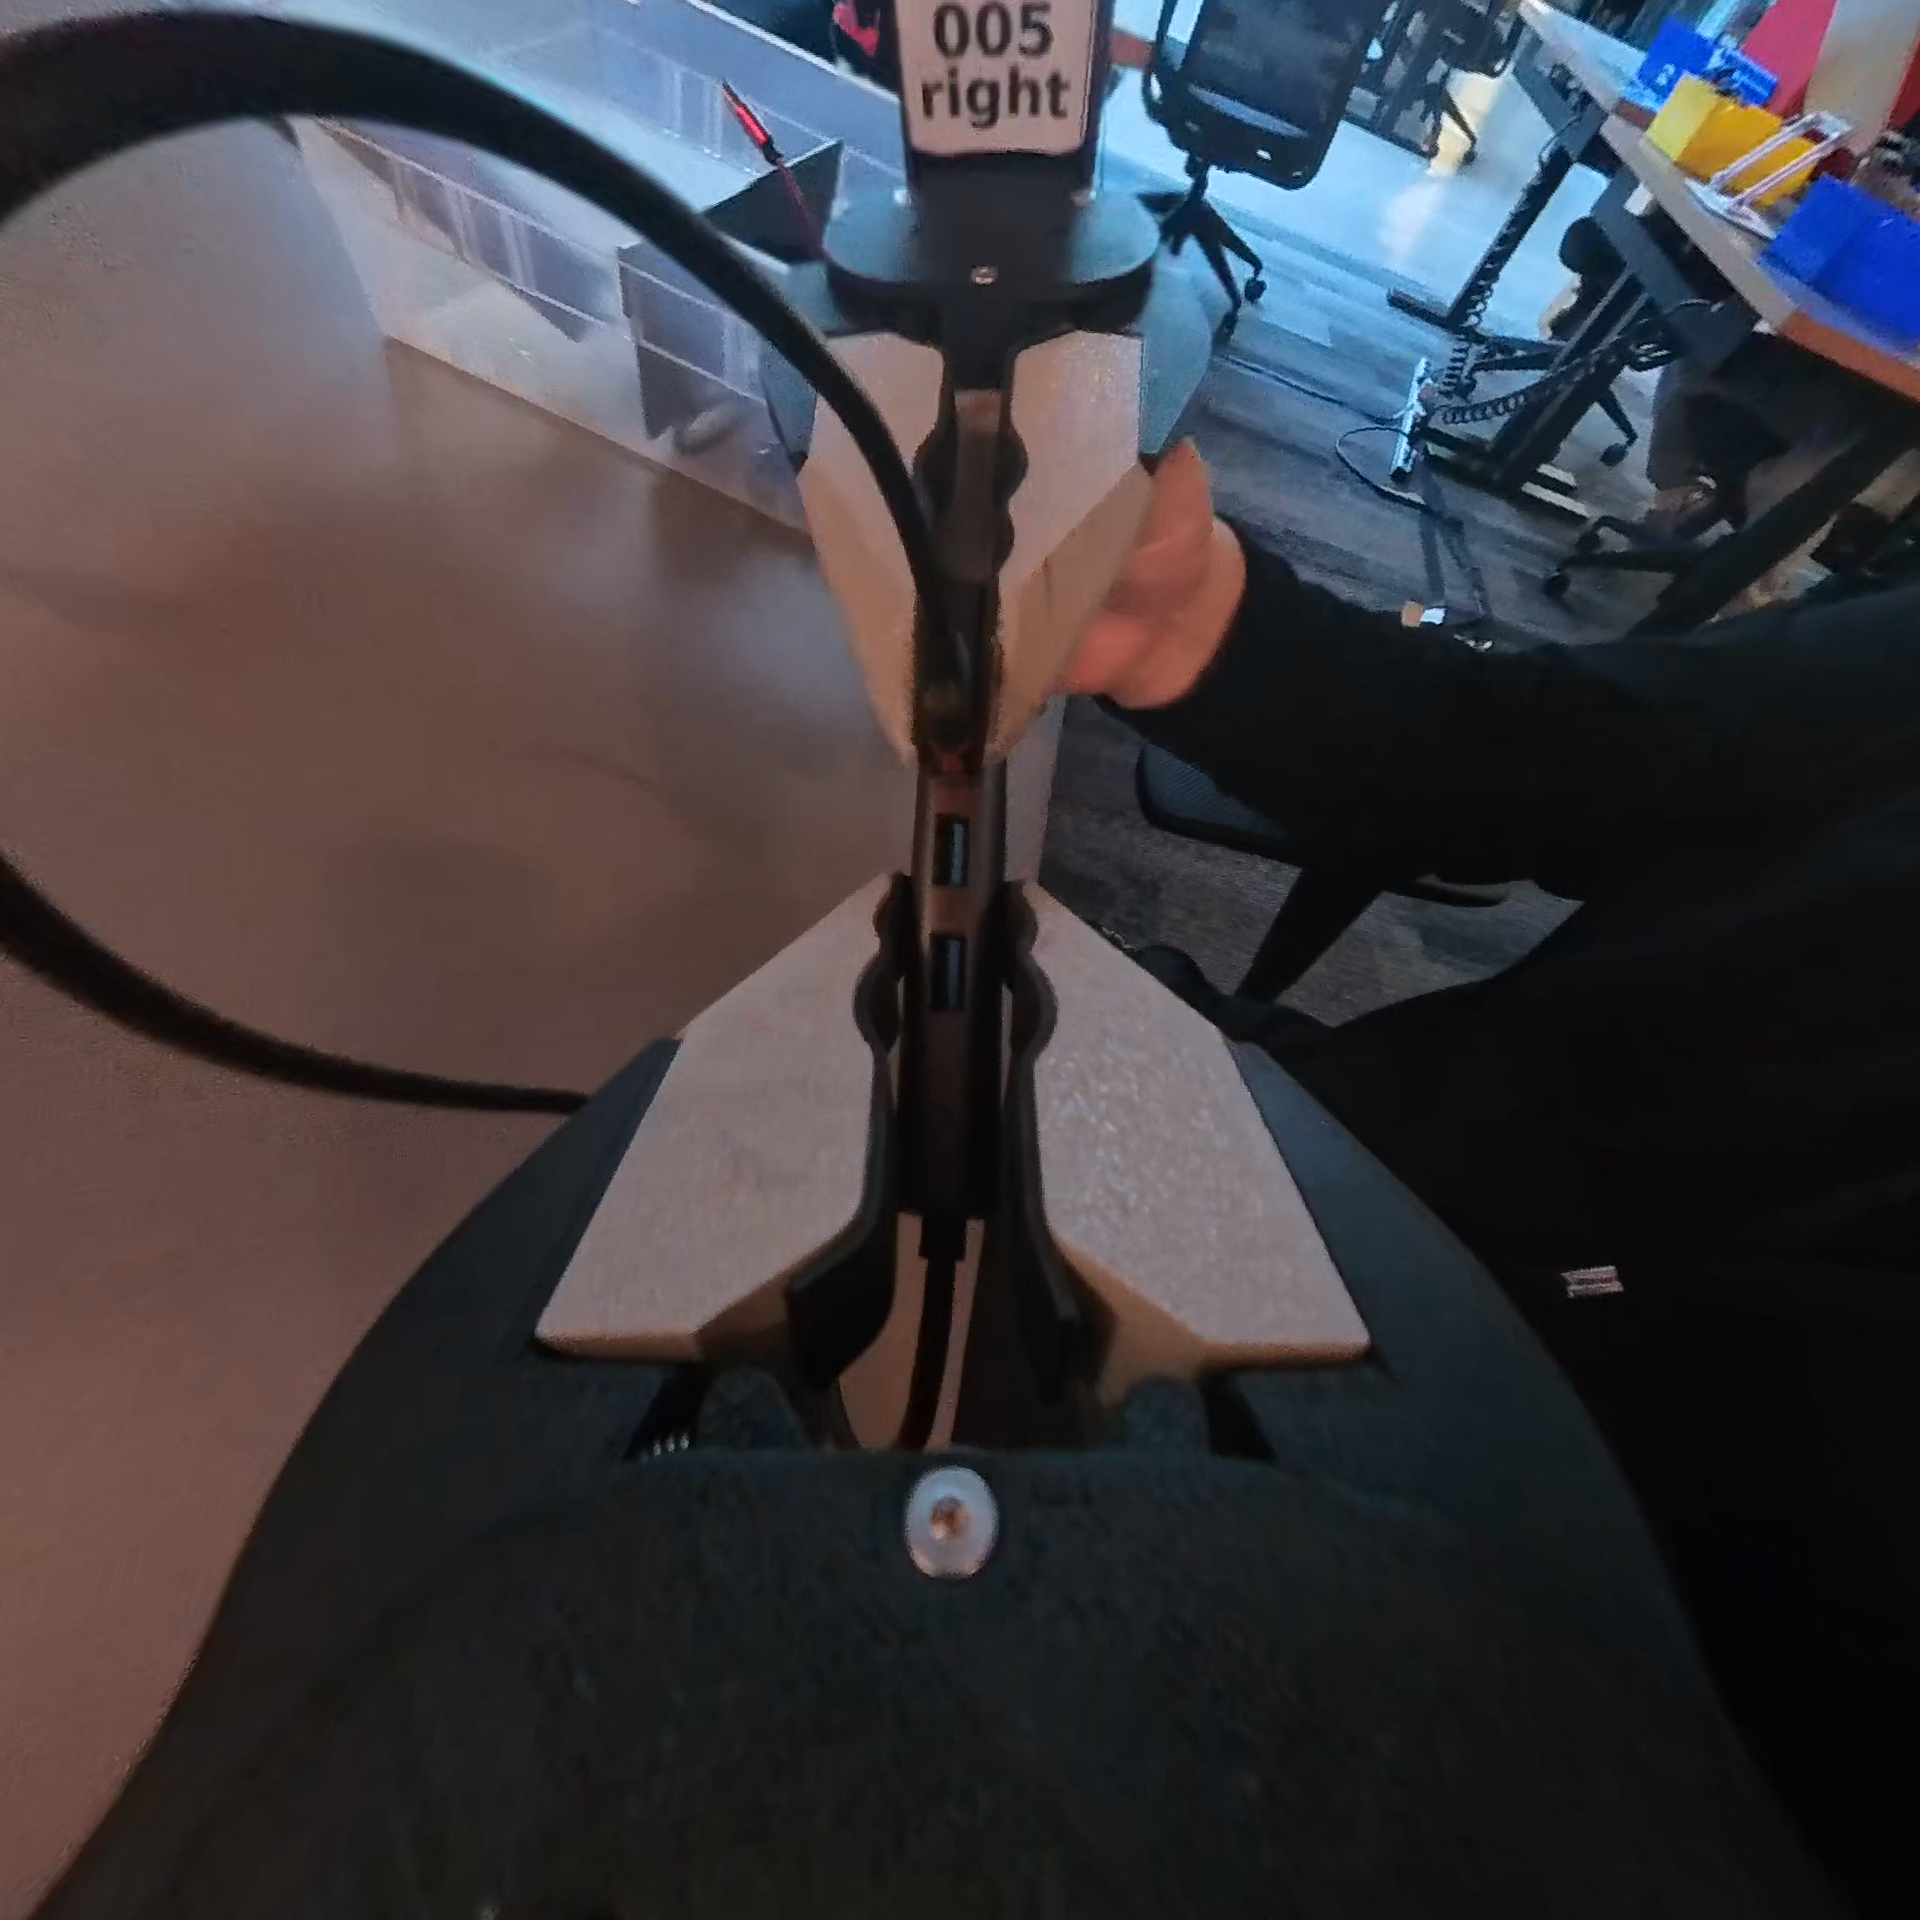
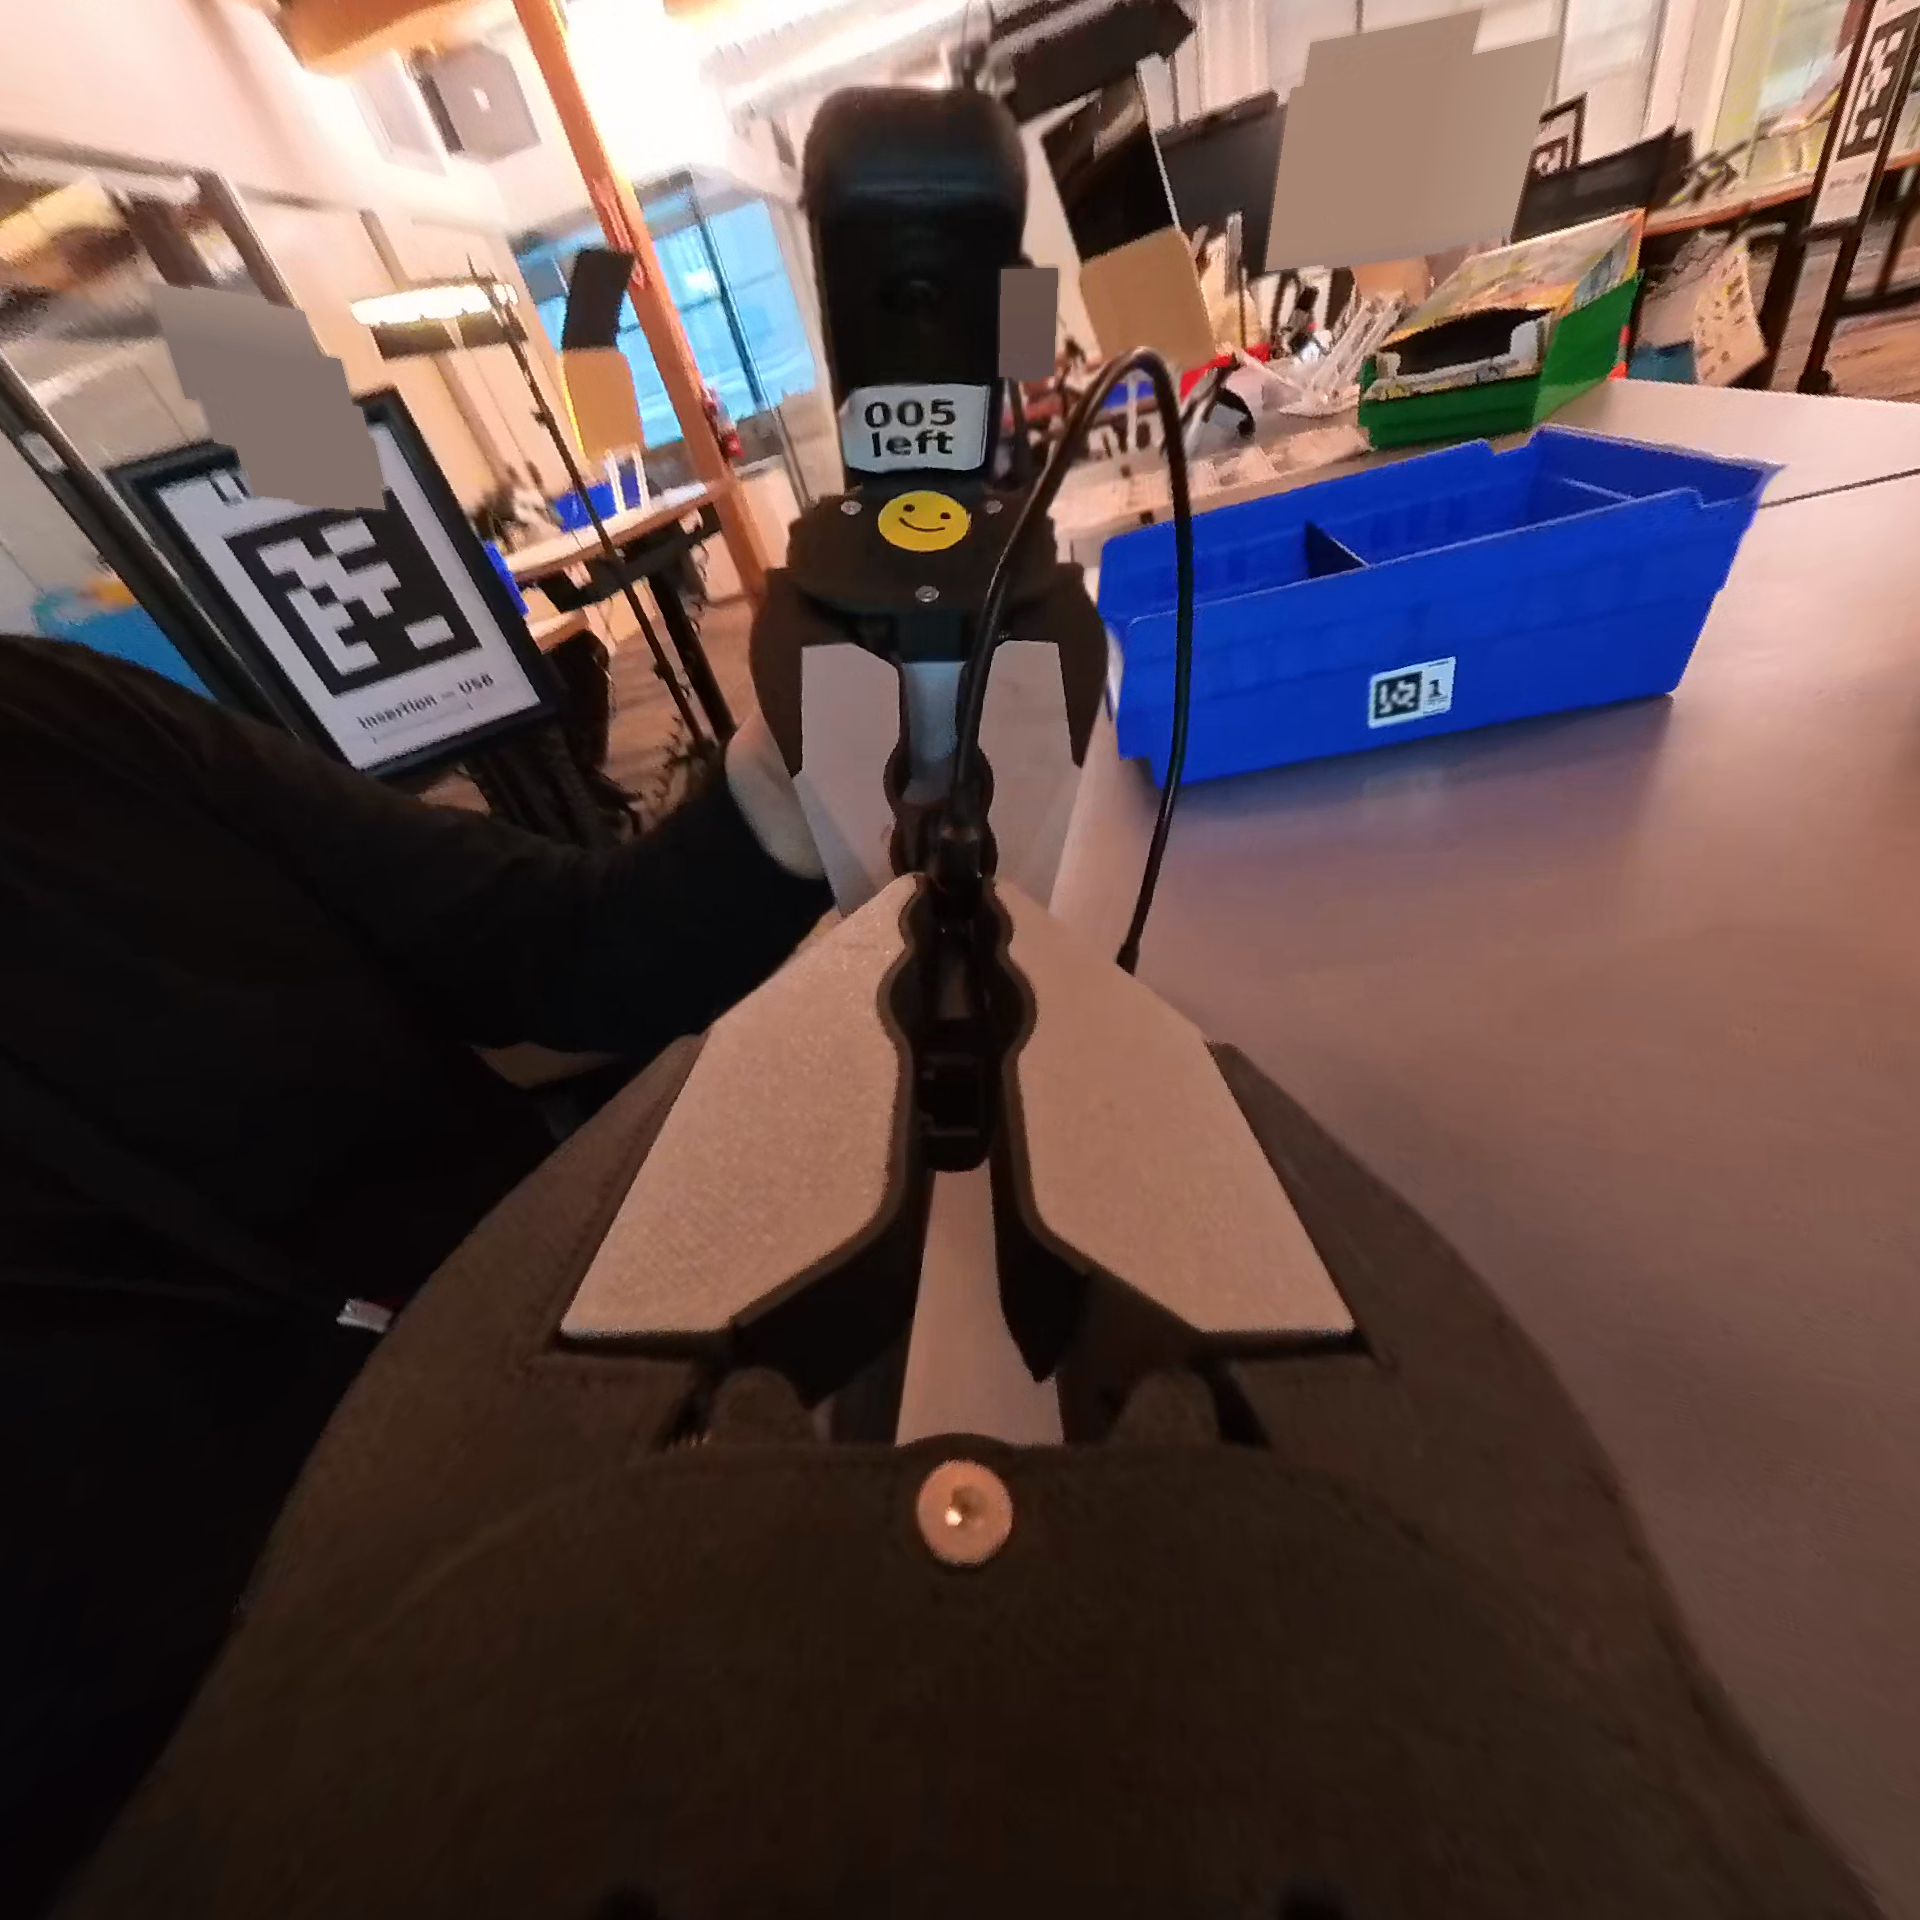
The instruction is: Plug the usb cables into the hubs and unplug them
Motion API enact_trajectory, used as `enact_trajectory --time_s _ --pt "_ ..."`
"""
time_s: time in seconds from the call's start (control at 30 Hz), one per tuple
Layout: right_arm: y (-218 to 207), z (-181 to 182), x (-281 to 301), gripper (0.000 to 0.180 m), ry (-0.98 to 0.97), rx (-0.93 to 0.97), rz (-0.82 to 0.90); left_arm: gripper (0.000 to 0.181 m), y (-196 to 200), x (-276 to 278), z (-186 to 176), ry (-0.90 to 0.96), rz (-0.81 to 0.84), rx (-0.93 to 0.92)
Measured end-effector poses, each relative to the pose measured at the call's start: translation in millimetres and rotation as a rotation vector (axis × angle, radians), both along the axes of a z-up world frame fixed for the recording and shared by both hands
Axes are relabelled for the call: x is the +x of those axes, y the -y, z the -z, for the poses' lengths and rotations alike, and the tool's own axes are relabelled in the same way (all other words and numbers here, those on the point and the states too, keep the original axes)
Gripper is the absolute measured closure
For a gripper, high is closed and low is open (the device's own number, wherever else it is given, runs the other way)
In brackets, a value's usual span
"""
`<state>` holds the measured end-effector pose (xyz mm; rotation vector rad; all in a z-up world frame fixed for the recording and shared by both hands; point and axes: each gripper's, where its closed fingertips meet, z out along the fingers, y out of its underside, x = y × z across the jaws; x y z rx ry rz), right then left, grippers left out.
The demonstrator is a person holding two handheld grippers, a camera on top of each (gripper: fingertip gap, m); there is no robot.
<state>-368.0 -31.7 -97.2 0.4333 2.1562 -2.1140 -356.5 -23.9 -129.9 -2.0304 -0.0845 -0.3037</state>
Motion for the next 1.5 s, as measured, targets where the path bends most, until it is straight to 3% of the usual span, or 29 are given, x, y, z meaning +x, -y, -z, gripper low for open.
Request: enact_trajectory --time_s 0.43,1.07,1.5 --pt "10 -18 -10 0.175 0.052 -0.24 0.045 0.166 14 -7 -17 0.016 -0.032 0.056" --pt "2 -3 14 0.176 -0.061 0.124 -0.01 0.166 8 10 -9 -0.142 -0.016 -0.064" --pt "11 -15 3 0.177 -0.019 -0.079 0.01 0.167 14 1 -17 -0.108 -0.045 -0.009"
